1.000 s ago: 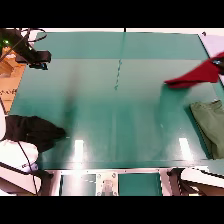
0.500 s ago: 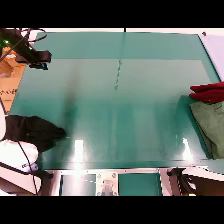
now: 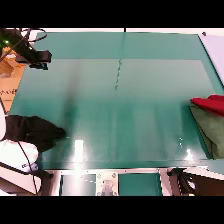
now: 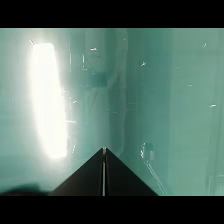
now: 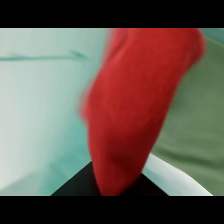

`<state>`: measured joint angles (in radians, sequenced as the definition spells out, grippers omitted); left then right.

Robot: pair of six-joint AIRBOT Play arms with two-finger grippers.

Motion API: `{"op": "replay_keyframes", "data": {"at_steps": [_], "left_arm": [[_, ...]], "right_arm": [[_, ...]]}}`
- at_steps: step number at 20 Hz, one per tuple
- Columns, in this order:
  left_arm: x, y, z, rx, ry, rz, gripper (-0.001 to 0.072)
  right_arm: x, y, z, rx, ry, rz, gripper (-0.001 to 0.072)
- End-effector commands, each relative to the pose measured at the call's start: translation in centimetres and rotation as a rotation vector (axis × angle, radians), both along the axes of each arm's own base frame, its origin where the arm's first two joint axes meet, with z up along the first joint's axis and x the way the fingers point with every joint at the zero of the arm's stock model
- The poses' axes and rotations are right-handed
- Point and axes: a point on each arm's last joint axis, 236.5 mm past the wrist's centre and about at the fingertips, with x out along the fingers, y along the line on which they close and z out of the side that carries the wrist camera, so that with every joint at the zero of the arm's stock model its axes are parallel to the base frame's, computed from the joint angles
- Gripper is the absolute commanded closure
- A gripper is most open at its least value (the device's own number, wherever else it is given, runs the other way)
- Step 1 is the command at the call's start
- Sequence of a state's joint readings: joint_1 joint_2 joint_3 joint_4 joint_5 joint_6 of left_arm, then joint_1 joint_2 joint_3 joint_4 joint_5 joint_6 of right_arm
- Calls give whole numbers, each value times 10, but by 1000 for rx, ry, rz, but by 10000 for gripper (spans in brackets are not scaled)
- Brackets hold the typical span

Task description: Fold the shirts.

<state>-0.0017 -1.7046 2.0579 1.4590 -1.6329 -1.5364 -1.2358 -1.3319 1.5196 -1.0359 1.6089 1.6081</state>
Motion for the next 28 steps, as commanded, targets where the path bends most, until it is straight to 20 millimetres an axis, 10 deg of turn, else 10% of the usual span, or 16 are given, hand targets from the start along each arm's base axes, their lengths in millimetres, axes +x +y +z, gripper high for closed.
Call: {"op": "replay_keyframes", "data": {"at_steps": [1, 5, 6, 7, 9, 12, 13, 15, 18, 21, 28], "left_arm": [[0, 0, 0, -1, -2, 0, 687], [0, -1, 1, -4, -1, -1, 687], [0, -2, 1, -9, 0, -3, 687], [0, -3, 1, -15, 0, -5, 687], [0, -7, 1, -31, -2, -10, 687], [0, -10, 2, -43, -5, -15, 687], [1, -10, 2, -43, -9, -14, 687], [2, -14, 4, -60, -14, -20, 687], [-6, -31, 3, -98, 14, -55, 688], [-27, -59, -5, -94, 69, -117, 689], [-160, -85, -60, -110, 184, -112, 688]], "right_arm": [[-71, -1, -41, 48, 326, -107, 696], [-106, 12, -94, 116, 486, -129, 691], [-113, 18, -107, 139, 519, -125, 545], [-124, 26, -120, 168, 564, -118, 189], [-134, 33, -129, 199, 612, -107, 48], [-112, 24, -110, 166, 542, -100, 60], [-89, 19, -95, 137, 476, -99, 171], [-27, 17, -64, 58, 306, -24, 692], [63, 53, -36, -51, 140, 163, 696], [104, 125, -49, -93, 162, 440, 696], [62, 286, -120, -137, 203, 852, 697]]}}
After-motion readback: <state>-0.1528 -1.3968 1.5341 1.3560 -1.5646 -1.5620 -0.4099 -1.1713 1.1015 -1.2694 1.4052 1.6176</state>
